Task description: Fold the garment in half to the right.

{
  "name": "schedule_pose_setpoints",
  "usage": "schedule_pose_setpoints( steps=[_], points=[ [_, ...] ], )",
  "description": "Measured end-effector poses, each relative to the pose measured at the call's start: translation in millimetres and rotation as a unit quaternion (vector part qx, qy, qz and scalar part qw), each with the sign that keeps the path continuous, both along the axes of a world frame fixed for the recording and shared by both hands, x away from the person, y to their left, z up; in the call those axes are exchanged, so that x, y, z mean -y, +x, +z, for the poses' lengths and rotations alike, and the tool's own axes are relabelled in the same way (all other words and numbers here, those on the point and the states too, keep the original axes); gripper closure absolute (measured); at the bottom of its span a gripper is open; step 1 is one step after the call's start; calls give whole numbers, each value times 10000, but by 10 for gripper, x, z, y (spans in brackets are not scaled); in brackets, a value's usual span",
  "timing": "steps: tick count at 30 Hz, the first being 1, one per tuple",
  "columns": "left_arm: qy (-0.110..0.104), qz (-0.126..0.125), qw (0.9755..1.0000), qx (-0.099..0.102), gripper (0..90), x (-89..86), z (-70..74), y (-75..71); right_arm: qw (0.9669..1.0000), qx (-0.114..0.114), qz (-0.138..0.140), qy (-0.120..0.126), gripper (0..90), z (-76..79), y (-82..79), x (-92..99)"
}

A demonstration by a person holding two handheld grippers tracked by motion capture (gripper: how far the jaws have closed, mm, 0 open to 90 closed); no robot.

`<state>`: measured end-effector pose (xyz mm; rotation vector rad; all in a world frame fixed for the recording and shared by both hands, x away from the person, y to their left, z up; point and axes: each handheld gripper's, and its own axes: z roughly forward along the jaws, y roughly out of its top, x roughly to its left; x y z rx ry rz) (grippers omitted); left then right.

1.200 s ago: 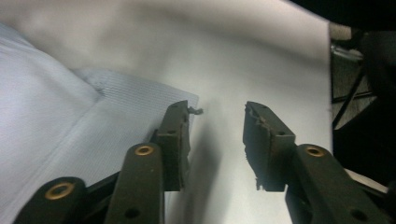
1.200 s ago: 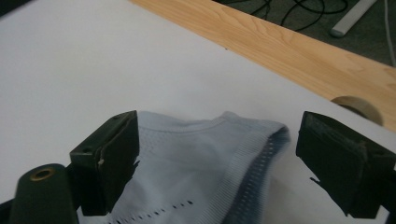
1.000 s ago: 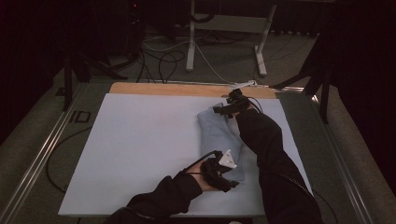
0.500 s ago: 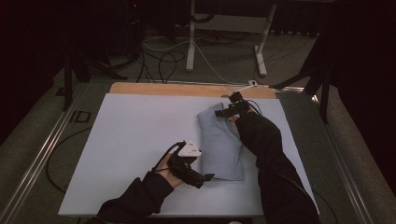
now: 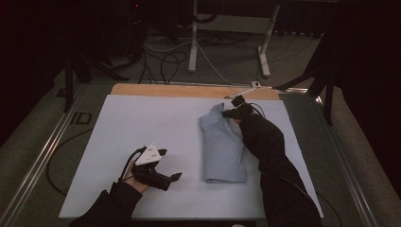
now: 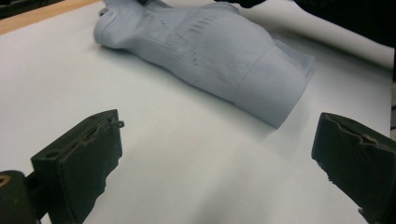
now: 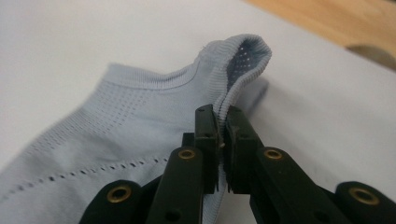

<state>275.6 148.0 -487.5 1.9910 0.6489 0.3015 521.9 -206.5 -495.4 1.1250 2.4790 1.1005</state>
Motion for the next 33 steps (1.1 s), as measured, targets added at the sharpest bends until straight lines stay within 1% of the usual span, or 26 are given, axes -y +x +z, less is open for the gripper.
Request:
schedule_pose_setpoints(
  steps=[1, 2, 4, 7, 8, 9, 10, 12, 14, 16, 17, 18, 19, 21, 24, 27, 29, 31, 32, 33],
  points=[
    [-42, 45, 10000, 14, 25, -41, -28, -12, 9999, 13, 25, 108, 858, 9, 5, -2],
    [-26, 114, 9999, 11, 25, -76, -57, -20, 9998, 17, 8, 210, 858, 11, 10, -5],
    [-61, 220, 9997, -45, 25, -143, -113, -26, 9997, -59, 23, 230, 857, -24, 35, -13],
    [-84, 377, 9992, -80, 25, -223, -176, -27, 9997, -177, -53, 132, 856, -111, 74, -6],
    [-92, 424, 9990, -96, 25, -243, -190, -26, 9996, -222, -128, 132, 852, -137, 78, 1],
    [-87, 443, 9989, -105, 25, -259, -201, -29, 9996, -220, -188, 66, 843, -160, 85, 11],
    [-85, 451, 9989, -100, 25, -270, -209, -33, 9995, -188, -243, -6, 810, -177, 85, 12],
    [-49, 483, 9988, -69, 25, -287, -223, -40, 9990, -126, -358, -247, 750, -202, 83, 2],
    [-68, 486, 9988, -61, 25, -307, -227, -49, 9983, -183, -452, -324, 668, -240, 97, 3],
    [-69, 491, 9988, -5, 25, -325, -226, -57, 9978, -187, -540, -350, 596, -255, 114, 10],
    [-65, 503, 9987, -2, 24, -337, -223, -58, 9973, -176, -585, -406, 555, -253, 119, 11],
    [-65, 503, 9987, -2, 23, -337, -223, -58, 9973, -176, -585, -406, 555, -253, 119, 11],
    [-76, 538, 9985, -17, 23, -355, -216, -54, 9967, -175, -635, -483, 527, -237, 119, 0],
    [-86, 542, 9985, 22, 23, -372, -204, -55, 9964, -172, -642, -519, 469, -219, 120, -4],
    [-71, 560, 9984, 33, 21, -399, -181, -56, 9969, -133, -638, -452, 388, -167, 105, 5],
    [-48, 545, 9985, 95, 20, -433, -155, -64, 9978, -138, -544, -356, 295, -83, 78, 29],
    [-31, 555, 9984, 104, 18, -461, -145, -65, 9986, -129, -472, -221, 241, -10, 34, 43],
    [-62, 559, 9984, 109, 18, -494, -141, -69, 9992, -150, -359, -67, 186, 56, -20, 55],
    [-39, 556, 9984, 117, 18, -512, -139, -69, 9995, -175, -267, -29, 180, 84, -49, 57],
    [-39, 556, 9984, 117, 17, -512, -139, -69, 9996, -137, -240, -5, 198, 114, -83, 59]
  ],
)
